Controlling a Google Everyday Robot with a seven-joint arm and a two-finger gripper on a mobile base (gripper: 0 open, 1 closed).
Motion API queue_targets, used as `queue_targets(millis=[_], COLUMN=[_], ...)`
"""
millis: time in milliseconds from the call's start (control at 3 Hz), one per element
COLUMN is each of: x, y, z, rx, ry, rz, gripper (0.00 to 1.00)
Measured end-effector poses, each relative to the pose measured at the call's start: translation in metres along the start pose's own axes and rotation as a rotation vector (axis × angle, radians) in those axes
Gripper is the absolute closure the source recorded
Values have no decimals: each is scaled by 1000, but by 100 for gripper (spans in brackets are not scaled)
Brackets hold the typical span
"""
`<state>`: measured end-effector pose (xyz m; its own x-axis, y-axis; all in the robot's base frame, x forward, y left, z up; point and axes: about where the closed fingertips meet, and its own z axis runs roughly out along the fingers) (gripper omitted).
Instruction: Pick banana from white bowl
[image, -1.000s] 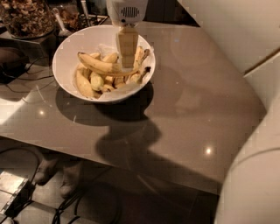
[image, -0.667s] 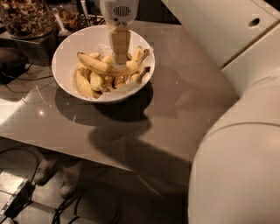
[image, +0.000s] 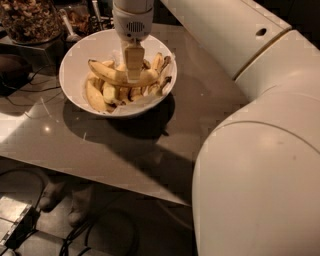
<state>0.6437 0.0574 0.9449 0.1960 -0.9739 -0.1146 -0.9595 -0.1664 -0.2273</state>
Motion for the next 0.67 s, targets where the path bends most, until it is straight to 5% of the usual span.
queue_targets(millis=[667], x=[21], y=[22], z=[37], rx=[-100], ry=[-10], rz=[60], gripper=[36])
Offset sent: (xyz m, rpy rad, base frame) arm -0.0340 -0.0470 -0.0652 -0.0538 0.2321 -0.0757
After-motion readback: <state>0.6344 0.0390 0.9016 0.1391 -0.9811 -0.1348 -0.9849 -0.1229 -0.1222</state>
